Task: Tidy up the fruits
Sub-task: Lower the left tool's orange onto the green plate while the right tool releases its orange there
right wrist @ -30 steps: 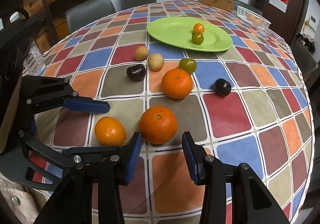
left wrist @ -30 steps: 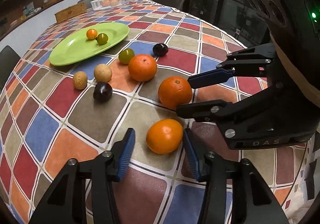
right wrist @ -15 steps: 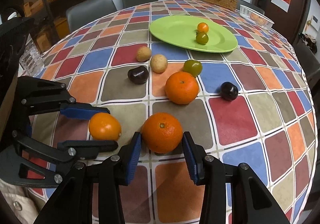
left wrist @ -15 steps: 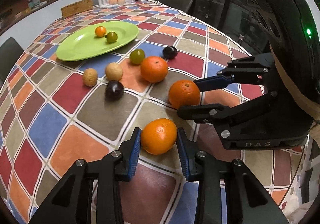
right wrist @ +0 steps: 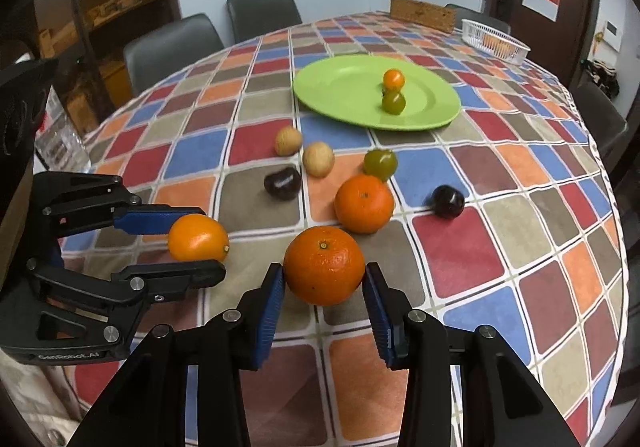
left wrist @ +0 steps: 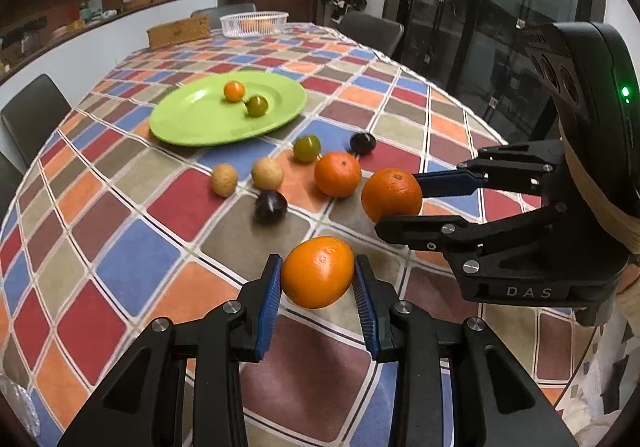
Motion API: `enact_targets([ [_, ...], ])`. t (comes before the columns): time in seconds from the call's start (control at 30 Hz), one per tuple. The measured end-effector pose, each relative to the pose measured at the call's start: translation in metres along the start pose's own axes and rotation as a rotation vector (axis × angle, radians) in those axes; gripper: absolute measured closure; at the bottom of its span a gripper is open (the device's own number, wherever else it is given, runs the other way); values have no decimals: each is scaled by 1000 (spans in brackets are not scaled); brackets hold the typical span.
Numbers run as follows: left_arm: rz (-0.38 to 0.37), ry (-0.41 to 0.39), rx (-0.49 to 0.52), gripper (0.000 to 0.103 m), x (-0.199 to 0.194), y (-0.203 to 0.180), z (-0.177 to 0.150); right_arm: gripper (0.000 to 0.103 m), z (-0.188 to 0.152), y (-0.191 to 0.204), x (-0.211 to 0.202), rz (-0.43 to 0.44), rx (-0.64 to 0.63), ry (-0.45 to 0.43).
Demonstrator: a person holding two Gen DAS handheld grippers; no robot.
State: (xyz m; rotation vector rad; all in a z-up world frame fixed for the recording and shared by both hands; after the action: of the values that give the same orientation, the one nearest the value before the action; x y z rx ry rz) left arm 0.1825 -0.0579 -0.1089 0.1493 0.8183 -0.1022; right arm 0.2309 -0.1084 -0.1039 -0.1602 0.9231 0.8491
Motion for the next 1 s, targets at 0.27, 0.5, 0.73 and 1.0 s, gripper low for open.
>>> enact_targets([
  [0.27,33,-76,-19,68,-13,20,26,62,23,5,-15,-28,32,-87],
  [0.5,64,-142,-32,68,-20,37,56,62,54,4,-27,-45,60,-176],
  [0.73,77,-170,-43,68,-12,53,88,62,88,-9,-30,-75,65,-217],
  [1.0,80,-173,-49,68,11,70,122,62,124,-31,-22,-97,73,-223],
])
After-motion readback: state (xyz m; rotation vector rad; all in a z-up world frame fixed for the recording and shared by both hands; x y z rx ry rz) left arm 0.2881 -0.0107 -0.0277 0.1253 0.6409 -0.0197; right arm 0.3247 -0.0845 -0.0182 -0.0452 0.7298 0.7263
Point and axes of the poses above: each gripper's, at about its wrist camera, not at the fingertips, and x roughly the way its jaws point, y to its left, z to its top, the point moved 6 cm from there along x, roughly the way its jaws point, and after that the axes turned 14 degrees about z, right-handed, at the moved point
